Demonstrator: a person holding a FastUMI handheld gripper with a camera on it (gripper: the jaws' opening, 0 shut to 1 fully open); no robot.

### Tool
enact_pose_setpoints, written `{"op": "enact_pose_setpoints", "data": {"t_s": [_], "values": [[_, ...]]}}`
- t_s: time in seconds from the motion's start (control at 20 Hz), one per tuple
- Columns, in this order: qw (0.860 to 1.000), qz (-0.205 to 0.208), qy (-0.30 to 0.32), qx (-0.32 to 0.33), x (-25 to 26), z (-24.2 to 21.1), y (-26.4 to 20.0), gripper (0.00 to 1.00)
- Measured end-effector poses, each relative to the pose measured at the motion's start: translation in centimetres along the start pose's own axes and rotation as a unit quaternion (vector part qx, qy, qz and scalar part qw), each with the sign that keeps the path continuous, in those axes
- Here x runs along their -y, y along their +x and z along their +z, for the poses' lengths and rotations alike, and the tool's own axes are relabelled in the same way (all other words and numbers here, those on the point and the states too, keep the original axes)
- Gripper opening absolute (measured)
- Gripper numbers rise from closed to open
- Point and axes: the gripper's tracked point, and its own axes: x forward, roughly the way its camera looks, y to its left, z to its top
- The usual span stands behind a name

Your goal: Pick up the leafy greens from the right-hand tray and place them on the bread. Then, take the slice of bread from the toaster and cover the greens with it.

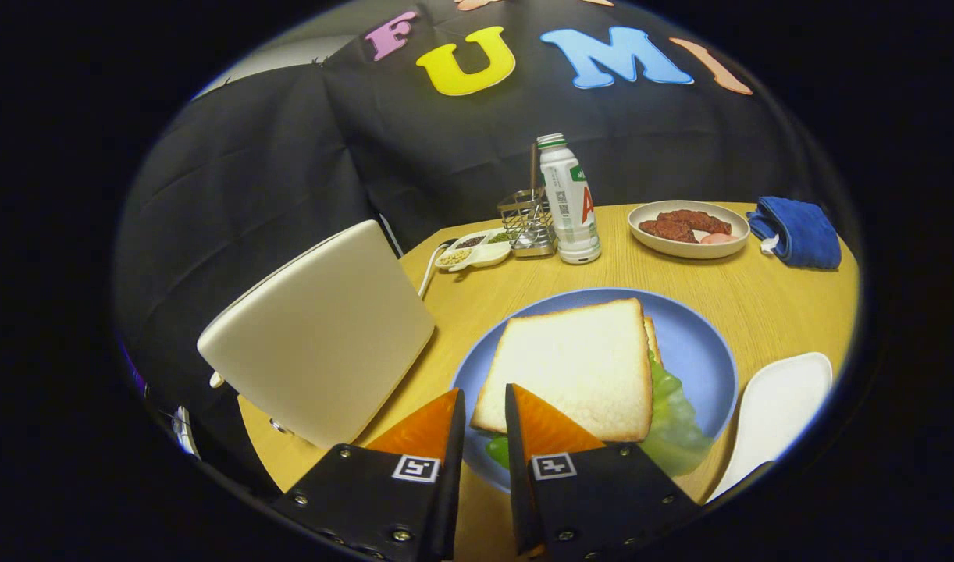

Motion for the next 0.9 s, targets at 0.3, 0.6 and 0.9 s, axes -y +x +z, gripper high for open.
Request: {"op": "enact_pose_setpoints", "data": {"t_s": [0.3,0.6,0.9], "values": [[0.998,0.023,0.050,0.005,0.0,0.3,0.0,0.29],[0.999,0.027,0.031,0.006,-0.9,0.5,-0.2,0.56],[0.999,0.013,-0.016,0.031,-1.8,2.8,-1.2,0.99]]}}
